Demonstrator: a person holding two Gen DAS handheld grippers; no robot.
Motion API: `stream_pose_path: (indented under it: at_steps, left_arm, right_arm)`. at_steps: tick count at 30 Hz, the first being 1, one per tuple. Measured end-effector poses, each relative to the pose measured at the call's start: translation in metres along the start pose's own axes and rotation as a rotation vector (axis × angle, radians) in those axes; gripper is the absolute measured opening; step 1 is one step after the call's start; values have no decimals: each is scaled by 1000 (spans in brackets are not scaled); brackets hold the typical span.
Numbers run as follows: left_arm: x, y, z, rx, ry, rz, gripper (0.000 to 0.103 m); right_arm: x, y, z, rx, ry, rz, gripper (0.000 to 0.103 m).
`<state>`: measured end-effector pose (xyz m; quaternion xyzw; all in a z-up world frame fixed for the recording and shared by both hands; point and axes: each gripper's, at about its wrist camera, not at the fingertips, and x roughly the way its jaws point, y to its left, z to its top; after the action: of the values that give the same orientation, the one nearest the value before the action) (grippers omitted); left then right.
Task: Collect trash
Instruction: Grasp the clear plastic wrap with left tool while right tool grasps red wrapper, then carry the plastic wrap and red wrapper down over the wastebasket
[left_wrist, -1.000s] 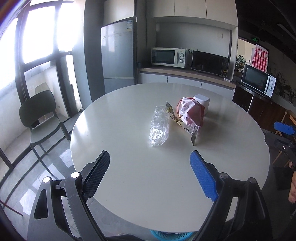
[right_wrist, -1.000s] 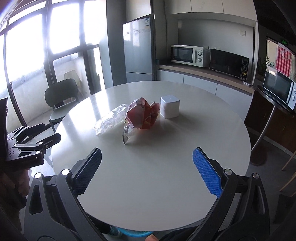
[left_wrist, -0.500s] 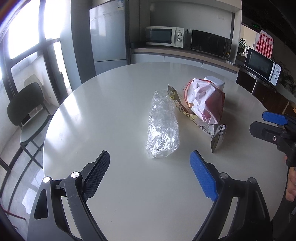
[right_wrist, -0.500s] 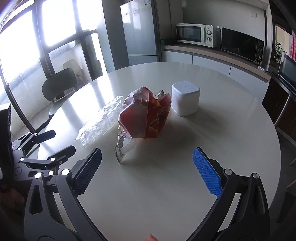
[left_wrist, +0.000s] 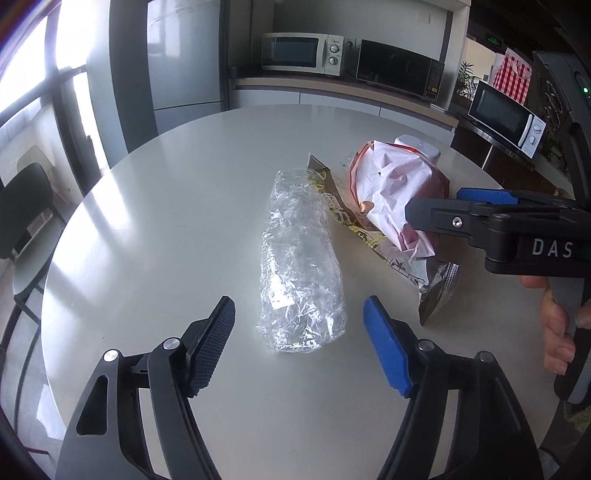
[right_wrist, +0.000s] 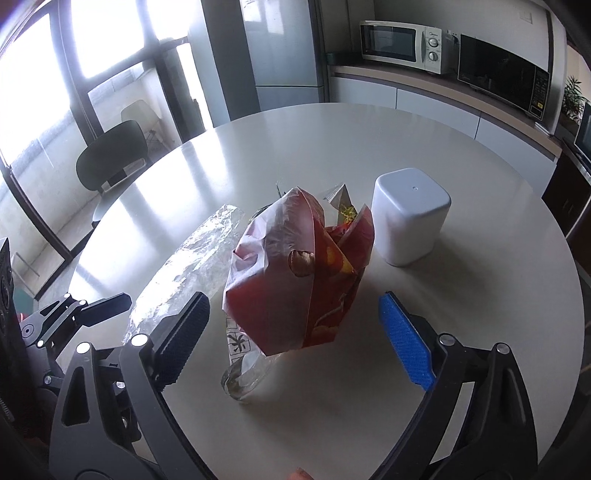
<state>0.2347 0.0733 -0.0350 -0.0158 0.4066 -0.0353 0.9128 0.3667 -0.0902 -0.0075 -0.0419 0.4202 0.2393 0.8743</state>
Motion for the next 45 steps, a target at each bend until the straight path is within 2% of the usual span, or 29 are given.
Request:
stream_pose_path:
  at_steps: [1, 2, 3, 4, 5, 6, 8, 9, 11, 19, 25, 29, 34, 45]
  left_arm:
    - [1, 1, -1, -1, 6, -5, 63]
    - [3, 2, -1, -2, 10, -10, 55]
    - [5, 2, -1, -7, 14, -12, 45]
    - [5, 3, -2, -13, 11, -14, 44]
    - [5, 3, -2, -19, 6, -22, 41]
    - [4, 3, -2, -25, 3, -29, 37]
    - [1, 5, -3, -41, -8, -31, 33]
    - [-1, 7, -5, -54, -10, -36, 30]
    - [-5, 9, -7, -80, -18, -43, 28]
    - [-36, 14, -18, -135, -78, -23, 25]
    - [-65, 13, -29, -163, -119, -20, 25]
    - [-78, 7, -35, -160, -136, -17, 25]
    - [-94, 0, -47, -154, -151, -25, 24]
    - [-127, -30, -71, -93, -171, -33, 24]
  right_arm:
    - [4, -1, 1, 1, 8, -3, 83]
    - [7, -2, 1, 2, 15, -6, 81]
    - [10, -3, 1, 3, 23, -7, 72]
    - [13, -4, 1, 3, 34, -8, 63]
    - [15, -5, -1, 6, 44, -3, 62]
    - [16, -6, -4, 11, 46, 5, 56]
    - [16, -6, -7, -2, 48, 5, 33]
    - [14, -7, -9, -3, 44, 3, 30]
    - [11, -9, -12, 4, 35, 11, 15]
    - [-21, -16, -18, 15, -64, -2, 5]
    - [-50, -18, -27, 29, -131, 11, 2]
    - [-74, -17, -34, 19, -205, -13, 1]
    - [-110, -19, -43, 31, -262, 11, 1]
    - [-172, -27, -94, 17, -290, -3, 1]
